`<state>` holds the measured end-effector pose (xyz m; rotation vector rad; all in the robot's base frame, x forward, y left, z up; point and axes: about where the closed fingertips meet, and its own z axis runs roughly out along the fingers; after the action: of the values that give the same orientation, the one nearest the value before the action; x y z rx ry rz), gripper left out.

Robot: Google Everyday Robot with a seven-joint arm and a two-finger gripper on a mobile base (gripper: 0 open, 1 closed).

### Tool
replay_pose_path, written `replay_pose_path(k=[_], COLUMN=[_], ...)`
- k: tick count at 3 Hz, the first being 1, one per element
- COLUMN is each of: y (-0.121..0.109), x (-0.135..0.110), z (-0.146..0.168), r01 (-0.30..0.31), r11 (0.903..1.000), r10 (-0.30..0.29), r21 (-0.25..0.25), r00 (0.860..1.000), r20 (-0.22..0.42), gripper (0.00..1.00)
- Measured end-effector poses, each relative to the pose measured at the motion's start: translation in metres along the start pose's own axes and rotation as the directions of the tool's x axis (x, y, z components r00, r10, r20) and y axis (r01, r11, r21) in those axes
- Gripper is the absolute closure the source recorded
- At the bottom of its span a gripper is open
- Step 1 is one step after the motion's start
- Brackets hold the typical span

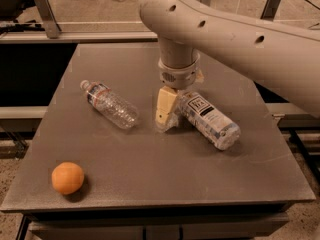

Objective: Place blue plastic bottle upright

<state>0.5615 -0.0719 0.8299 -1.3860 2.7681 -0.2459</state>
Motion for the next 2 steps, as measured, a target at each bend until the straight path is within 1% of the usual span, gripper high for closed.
replay_pose_path(k=[1,2], y=[-0.017,-0.035], x=[0.008,0.02], z=[-0.006,-0.011], r01=[-0.105,-0.259], r11=[0.9945,0.9657], r10=[0.105,0.26], r21=[0.003,0.013], r00=[0.994,0.965], r20=[-0.021,-0.047], gripper=[0.0,0.0])
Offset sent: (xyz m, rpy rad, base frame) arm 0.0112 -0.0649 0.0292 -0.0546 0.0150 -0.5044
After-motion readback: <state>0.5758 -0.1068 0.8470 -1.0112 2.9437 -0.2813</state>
